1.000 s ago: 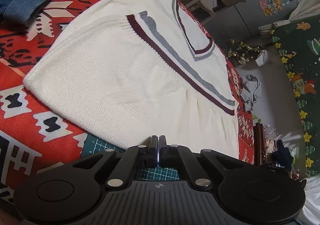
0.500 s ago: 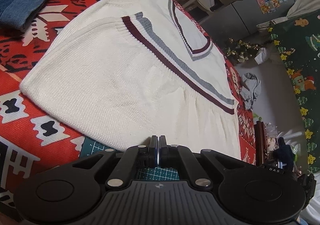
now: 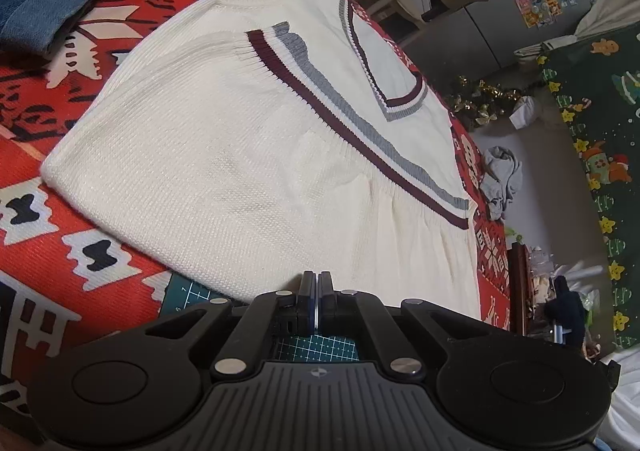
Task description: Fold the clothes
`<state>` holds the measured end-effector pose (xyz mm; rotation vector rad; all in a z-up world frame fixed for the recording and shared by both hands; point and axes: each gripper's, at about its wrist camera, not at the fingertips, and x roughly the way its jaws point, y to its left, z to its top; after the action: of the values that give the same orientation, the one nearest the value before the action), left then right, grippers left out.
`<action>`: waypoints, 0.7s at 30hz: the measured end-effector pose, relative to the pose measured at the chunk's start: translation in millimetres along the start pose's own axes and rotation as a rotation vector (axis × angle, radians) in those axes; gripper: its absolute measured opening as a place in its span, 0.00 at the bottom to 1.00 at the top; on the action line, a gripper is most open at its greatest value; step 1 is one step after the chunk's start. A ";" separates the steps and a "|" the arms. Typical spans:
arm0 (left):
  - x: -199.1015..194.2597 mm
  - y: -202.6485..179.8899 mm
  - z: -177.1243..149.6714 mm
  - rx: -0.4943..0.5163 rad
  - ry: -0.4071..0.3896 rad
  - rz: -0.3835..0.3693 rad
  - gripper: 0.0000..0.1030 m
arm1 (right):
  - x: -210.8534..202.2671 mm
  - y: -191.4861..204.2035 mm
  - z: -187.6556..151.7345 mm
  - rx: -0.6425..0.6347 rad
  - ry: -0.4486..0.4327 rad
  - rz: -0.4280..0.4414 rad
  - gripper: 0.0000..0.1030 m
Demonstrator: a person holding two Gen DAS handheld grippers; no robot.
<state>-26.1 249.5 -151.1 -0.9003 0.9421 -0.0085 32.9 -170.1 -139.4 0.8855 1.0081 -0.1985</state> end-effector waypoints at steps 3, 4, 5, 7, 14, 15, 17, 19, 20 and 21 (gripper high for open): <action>-0.2 -0.1 0.0 -0.002 -0.001 0.000 0.00 | -2.5 -2.0 10.3 0.001 -0.043 -0.018 0.07; -0.2 -0.3 -0.1 -0.001 -0.001 0.000 0.00 | -3.1 -3.8 13.7 0.012 -0.049 -0.013 0.07; -0.3 -0.5 -0.2 -0.001 -0.001 0.000 0.00 | -3.6 -5.6 17.0 0.023 -0.055 -0.008 0.07; -0.5 -0.9 -0.4 -0.004 -0.002 0.000 0.00 | -5.4 -7.1 20.0 0.030 -0.063 0.004 0.07; 0.0 -2.0 -0.5 0.004 -0.003 0.002 0.00 | -3.6 26.7 -12.9 -0.195 0.044 0.135 0.07; 0.0 -1.8 -0.5 0.004 -0.003 0.002 0.00 | -0.3 32.3 -19.2 -0.230 0.076 0.145 0.07; -0.4 -2.1 -0.5 0.000 -0.003 0.000 0.00 | 8.4 37.5 -30.9 -0.266 0.156 0.161 0.07; -0.4 -1.6 -0.3 -0.003 -0.003 0.000 0.00 | 16.6 39.6 -38.7 -0.273 0.222 0.164 0.07; -0.3 -1.4 -0.3 -0.004 -0.003 0.001 0.00 | 19.0 39.9 -41.4 -0.279 0.236 0.155 0.05; -0.3 -1.2 -0.2 -0.004 -0.004 0.001 0.00 | 17.0 40.2 -42.1 -0.285 0.223 0.141 0.03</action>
<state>-26.0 248.7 -150.1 -0.9034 0.9393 -0.0039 35.9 -109.5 -140.4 0.7235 1.1428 0.1637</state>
